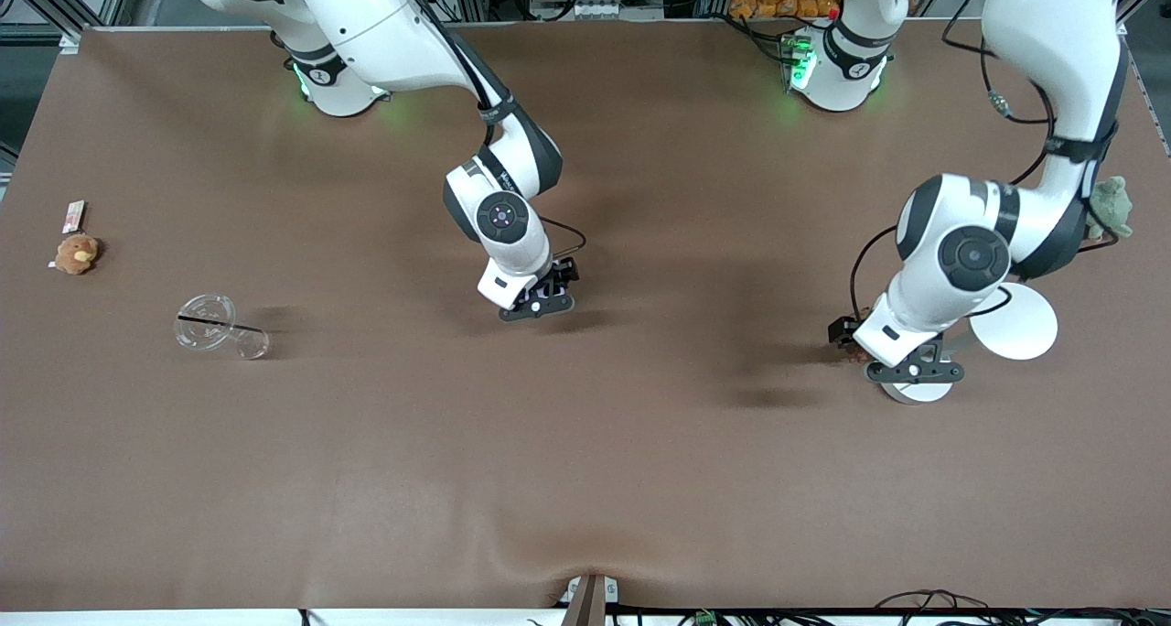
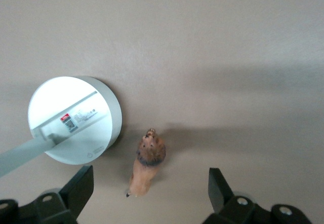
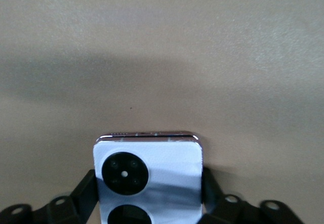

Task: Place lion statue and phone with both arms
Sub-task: 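Release the lion, raise the left gripper while the right gripper carries the phone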

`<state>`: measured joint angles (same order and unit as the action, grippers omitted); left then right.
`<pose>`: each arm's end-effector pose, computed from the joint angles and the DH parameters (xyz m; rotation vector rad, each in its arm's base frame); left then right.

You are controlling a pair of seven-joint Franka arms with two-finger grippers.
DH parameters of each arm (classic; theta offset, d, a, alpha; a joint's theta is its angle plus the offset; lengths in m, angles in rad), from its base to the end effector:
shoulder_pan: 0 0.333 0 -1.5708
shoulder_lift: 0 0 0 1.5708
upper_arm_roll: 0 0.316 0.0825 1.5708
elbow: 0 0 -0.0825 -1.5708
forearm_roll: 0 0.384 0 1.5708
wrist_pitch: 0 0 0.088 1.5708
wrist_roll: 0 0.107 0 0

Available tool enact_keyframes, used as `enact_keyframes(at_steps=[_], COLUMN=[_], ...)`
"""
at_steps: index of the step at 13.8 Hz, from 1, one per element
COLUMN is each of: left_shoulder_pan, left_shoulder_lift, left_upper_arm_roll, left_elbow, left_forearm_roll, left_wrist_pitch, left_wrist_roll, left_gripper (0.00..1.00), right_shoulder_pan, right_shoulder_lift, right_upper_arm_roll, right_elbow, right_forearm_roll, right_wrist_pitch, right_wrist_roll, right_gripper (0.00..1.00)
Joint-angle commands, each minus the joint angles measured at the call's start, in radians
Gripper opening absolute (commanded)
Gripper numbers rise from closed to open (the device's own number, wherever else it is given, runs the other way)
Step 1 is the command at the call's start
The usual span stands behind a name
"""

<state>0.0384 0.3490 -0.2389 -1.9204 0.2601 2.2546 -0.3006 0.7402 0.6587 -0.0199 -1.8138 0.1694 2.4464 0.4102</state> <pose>0.6102 -0.1095 0.3155 -3.0239 0.0771 -0.0455 0.4855 0.4273 0.1732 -3.0606 -0.2801 0.1107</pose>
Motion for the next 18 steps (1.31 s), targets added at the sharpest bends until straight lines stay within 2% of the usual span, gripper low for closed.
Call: enact_keyframes(at_steps=[1, 5, 7, 9, 13, 18], left_shoulder_pan=[0.008, 0.009, 0.009, 0.011, 0.011, 0.017], left_shoulder_lift=[-0.051, -0.064, -0.064, -0.064, -0.067, -0.168], left_upper_arm_roll=[-0.031, -0.074, -0.094, -0.099, -0.103, -0.092], left_elbow=[0.044, 0.174, 0.25, 0.328, 0.458, 0.474], left_forearm_roll=[0.013, 0.007, -0.004, -0.062, -0.105, -0.156], left_wrist_pitch=[-0.102, -0.272, -0.357, -0.433, -0.566, -0.613], left_wrist_roll=[0.006, 0.006, 0.006, 0.006, 0.006, 0.006], left_gripper=[1.0, 1.0, 1.0, 1.0, 1.0, 1.0], right_shoulder_pan=[0.022, 0.018, 0.005, -0.027, -0.157, -0.388], right_shoulder_lift=[0.001, -0.036, -0.089, -0.151, -0.295, -0.36], right_upper_arm_roll=[-0.003, -0.005, -0.006, -0.009, -0.009, -0.009], right_elbow=[-0.007, -0.005, -0.005, -0.005, -0.002, 0.007], right_forearm_roll=[-0.008, -0.008, -0.008, -0.01, -0.013, -0.013], right_wrist_pitch=[0.011, -0.032, -0.084, -0.147, -0.285, -0.384], right_wrist_roll=[0.024, 0.024, 0.022, 0.021, -0.002, -0.099], right_gripper=[0.23, 0.2, 0.2, 0.19, 0.16, 0.15])
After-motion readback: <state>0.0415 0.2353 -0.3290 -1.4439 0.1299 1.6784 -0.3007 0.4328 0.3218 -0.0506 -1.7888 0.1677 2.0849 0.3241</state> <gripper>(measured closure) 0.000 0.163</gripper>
